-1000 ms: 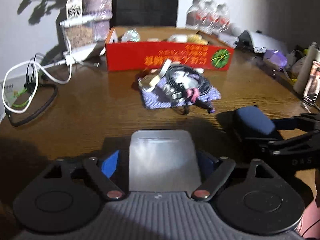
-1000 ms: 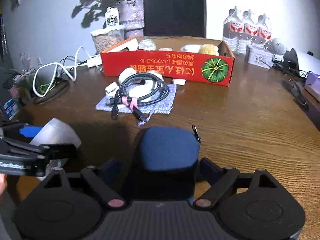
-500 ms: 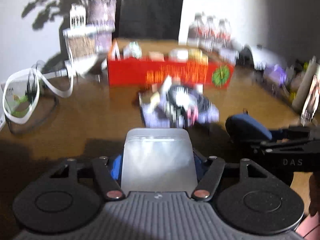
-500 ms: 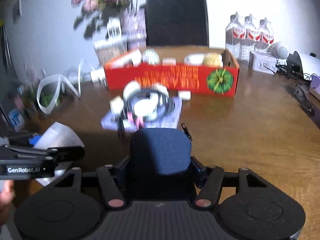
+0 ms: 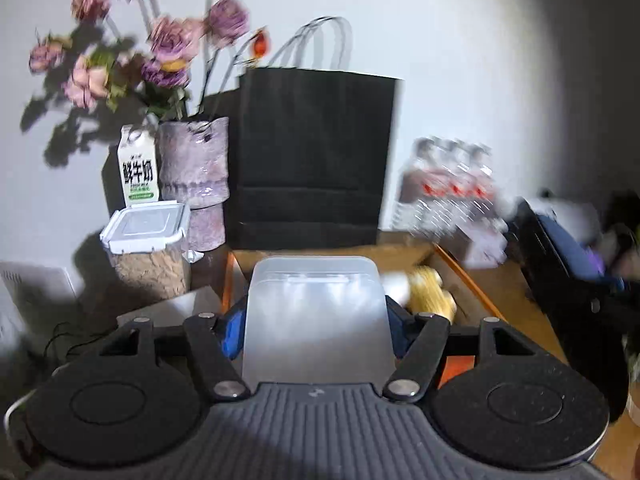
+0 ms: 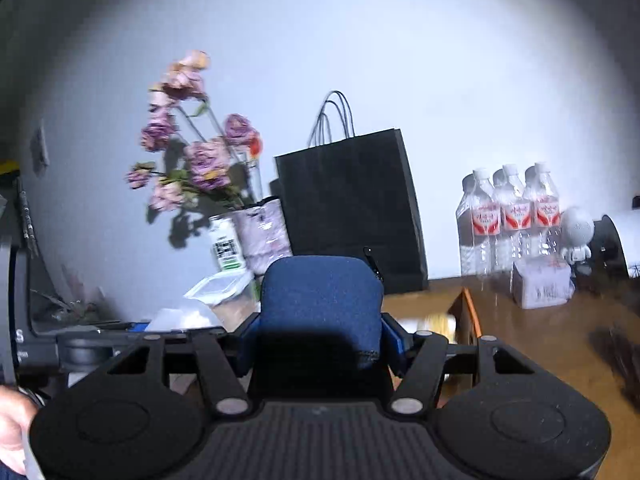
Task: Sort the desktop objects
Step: 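Carry the container and pouch into the box and open both tools, then withdraw both tools and reach toward the items on the purple cloth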
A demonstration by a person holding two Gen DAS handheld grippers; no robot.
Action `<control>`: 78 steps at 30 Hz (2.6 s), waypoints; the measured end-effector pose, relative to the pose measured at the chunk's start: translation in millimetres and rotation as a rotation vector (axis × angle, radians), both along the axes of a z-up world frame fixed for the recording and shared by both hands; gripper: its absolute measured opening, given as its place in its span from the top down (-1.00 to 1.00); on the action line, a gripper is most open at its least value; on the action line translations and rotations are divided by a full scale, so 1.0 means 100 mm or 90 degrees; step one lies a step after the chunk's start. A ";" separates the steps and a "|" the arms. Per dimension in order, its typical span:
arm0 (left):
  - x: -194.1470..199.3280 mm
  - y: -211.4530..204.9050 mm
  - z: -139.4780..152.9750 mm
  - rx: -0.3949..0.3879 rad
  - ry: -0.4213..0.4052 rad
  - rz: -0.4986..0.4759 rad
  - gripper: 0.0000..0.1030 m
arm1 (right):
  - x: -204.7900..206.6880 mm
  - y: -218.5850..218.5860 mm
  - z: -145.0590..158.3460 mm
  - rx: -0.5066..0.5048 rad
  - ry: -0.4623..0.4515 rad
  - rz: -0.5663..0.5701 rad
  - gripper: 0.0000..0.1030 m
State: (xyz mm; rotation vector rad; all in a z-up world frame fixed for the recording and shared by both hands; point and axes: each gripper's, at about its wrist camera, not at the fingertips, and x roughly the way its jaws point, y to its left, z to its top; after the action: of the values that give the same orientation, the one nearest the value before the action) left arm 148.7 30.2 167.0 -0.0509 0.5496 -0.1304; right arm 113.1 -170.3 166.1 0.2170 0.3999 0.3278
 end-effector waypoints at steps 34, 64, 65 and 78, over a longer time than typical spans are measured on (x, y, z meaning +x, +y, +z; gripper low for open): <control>1.05 -0.06 -0.70 0.105 0.216 0.036 -0.71 | 1.21 0.38 -0.75 -0.138 0.202 -0.057 -0.49; -1.76 -0.12 -1.58 0.046 0.041 0.063 -1.00 | -1.33 0.03 -1.62 -0.140 0.154 -0.026 -0.90; -1.76 -0.12 -1.57 0.046 0.040 0.060 -1.00 | -1.33 0.01 -1.61 -0.138 0.151 -0.028 -0.90; -1.74 -0.20 -1.56 0.077 0.039 0.021 -1.00 | -1.29 -0.05 -1.63 -0.102 0.162 -0.007 -0.92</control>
State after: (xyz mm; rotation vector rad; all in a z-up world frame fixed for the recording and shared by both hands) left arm -24.8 9.8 11.0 0.0533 0.6164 -0.0636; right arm -15.6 -175.3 3.4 0.1043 0.6725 0.2572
